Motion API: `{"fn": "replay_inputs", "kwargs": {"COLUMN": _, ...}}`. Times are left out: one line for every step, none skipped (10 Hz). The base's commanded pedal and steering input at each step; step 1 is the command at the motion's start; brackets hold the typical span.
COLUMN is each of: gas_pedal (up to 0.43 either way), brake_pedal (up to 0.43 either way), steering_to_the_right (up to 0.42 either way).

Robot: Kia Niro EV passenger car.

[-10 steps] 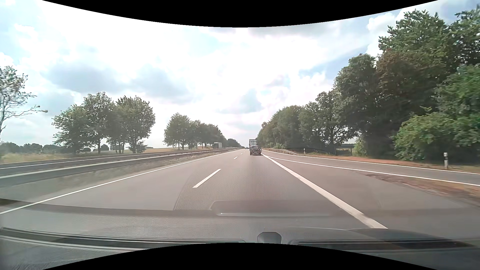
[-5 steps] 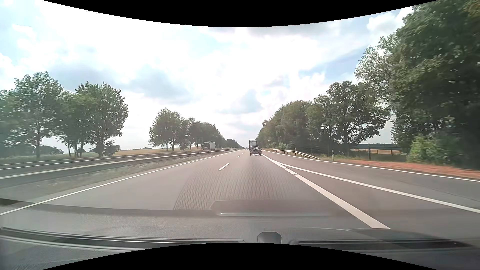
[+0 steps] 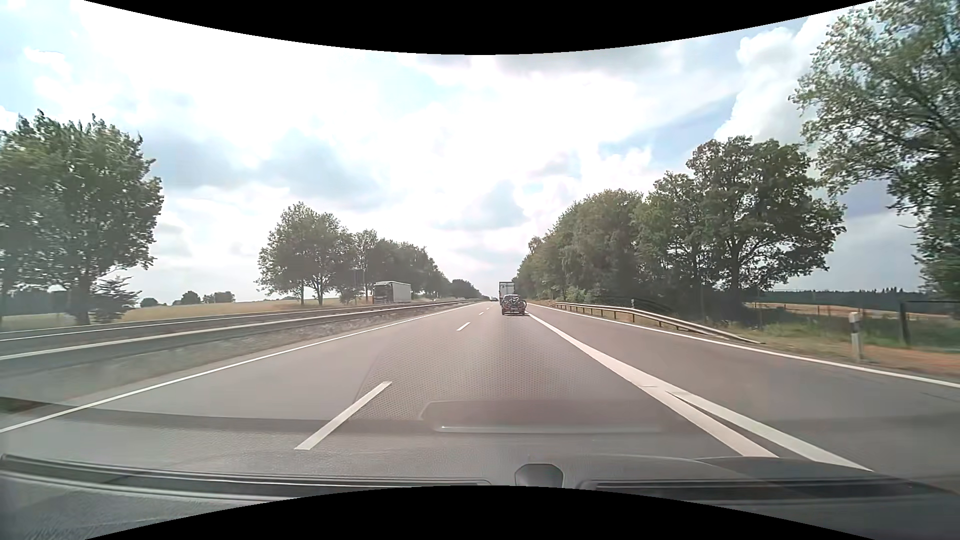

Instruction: Follow the waypoints while adhering to traffic rules and regulations

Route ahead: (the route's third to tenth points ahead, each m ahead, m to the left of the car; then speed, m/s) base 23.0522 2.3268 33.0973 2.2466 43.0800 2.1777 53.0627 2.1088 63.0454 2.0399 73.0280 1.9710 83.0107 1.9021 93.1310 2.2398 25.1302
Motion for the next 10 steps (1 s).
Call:
{"fn": "replay_inputs", "kwargs": {"gas_pedal": 0.378, "brake_pedal": 0.0, "steering_to_the_right": -0.002}}
{"fn": "replay_inputs", "kwargs": {"gas_pedal": 0.378, "brake_pedal": 0.0, "steering_to_the_right": -0.002}}
{"fn": "replay_inputs", "kwargs": {"gas_pedal": 0.378, "brake_pedal": 0.0, "steering_to_the_right": -0.003}}
{"fn": "replay_inputs", "kwargs": {"gas_pedal": 0.378, "brake_pedal": 0.0, "steering_to_the_right": -0.002}}
{"fn": "replay_inputs", "kwargs": {"gas_pedal": 0.378, "brake_pedal": 0.0, "steering_to_the_right": -0.002}}
{"fn": "replay_inputs", "kwargs": {"gas_pedal": 0.421, "brake_pedal": 0.0, "steering_to_the_right": -0.003}}
{"fn": "replay_inputs", "kwargs": {"gas_pedal": 0.449, "brake_pedal": 0.0, "steering_to_the_right": -0.004}}
{"fn": "replay_inputs", "kwargs": {"gas_pedal": 0.449, "brake_pedal": 0.0, "steering_to_the_right": -0.006}}
{"fn": "replay_inputs", "kwargs": {"gas_pedal": 0.449, "brake_pedal": 0.0, "steering_to_the_right": -0.009}}
{"fn": "replay_inputs", "kwargs": {"gas_pedal": 0.449, "brake_pedal": 0.0, "steering_to_the_right": -0.012}}
